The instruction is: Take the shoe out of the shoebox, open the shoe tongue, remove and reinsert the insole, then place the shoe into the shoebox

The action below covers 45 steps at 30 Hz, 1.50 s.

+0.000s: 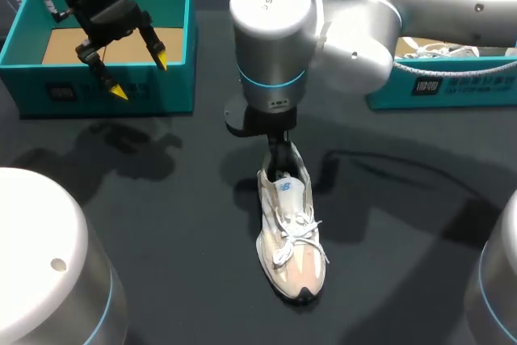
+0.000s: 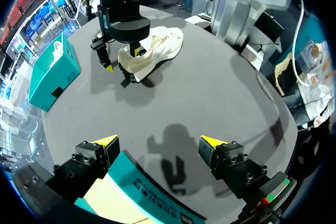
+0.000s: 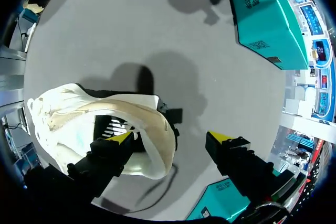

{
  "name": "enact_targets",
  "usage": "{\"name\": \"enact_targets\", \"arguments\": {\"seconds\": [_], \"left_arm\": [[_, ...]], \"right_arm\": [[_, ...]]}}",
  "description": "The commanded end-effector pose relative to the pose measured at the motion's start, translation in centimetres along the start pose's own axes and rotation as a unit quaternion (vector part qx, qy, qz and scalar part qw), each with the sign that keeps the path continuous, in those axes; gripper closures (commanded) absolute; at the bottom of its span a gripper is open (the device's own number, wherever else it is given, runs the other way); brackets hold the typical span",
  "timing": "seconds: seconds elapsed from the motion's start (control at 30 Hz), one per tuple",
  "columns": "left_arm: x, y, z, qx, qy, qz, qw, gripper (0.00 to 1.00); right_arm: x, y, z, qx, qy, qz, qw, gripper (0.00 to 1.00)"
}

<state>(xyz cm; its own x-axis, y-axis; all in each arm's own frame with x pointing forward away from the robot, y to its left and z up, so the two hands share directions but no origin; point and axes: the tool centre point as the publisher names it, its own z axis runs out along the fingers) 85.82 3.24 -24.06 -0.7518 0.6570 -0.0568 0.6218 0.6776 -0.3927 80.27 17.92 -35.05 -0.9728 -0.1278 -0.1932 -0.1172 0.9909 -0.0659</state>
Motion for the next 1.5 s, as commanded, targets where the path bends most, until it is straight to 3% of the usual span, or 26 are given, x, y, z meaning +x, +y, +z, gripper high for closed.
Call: {"name": "enact_targets", "arguments": {"seconds": [0.03, 0.2, 0.33, 0.57, 0.7, 0.77, 1.1, 1.33, 1.5], "left_arm": [[0.1, 0.0, 0.0, -0.001, 0.0, 0.0, 1.0, 0.0], [0.1, 0.0, 0.0, -0.001, 0.0, 0.0, 1.0, 0.0], [0.1, 0.0, 0.0, -0.001, 0.0, 0.0, 1.0, 0.0], [0.1, 0.0, 0.0, -0.001, 0.0, 0.0, 1.0, 0.0], [0.1, 0.0, 0.0, -0.001, 0.0, 0.0, 1.0, 0.0], [0.1, 0.0, 0.0, -0.001, 0.0, 0.0, 1.0, 0.0], [0.1, 0.0, 0.0, -0.001, 0.0, 0.0, 1.0, 0.0], [0.1, 0.0, 0.0, -0.001, 0.0, 0.0, 1.0, 0.0], [0.1, 0.0, 0.0, -0.001, 0.0, 0.0, 1.0, 0.0]], "right_arm": [[-0.1, 0.0, 0.9, -0.007, 0.005, -0.005, 1.0, 0.14], [-0.3, 0.3, 1.6, -0.011, 0.014, -0.012, 1.0, 0.21], [-0.2, 0.3, 2.1, -0.013, 0.022, -0.014, 1.0, 0.33], [0.0, 0.3, 2.8, -0.019, 0.033, -0.014, 0.999, 0.4], [0.1, 0.3, 3.0, -0.021, 0.036, -0.014, 0.999, 0.69], [0.2, 0.3, 3.0, -0.021, 0.036, -0.014, 0.999, 0.99], [0.5, -0.6, 0.5, -0.01, 0.026, -0.017, 0.999, 1.0], [-0.5, -2.7, -3.8, 0.011, 0.019, -0.016, 1.0, 1.0], [-1.9, -5.0, -8.1, 0.019, 0.011, -0.015, 1.0, 1.0]]}}
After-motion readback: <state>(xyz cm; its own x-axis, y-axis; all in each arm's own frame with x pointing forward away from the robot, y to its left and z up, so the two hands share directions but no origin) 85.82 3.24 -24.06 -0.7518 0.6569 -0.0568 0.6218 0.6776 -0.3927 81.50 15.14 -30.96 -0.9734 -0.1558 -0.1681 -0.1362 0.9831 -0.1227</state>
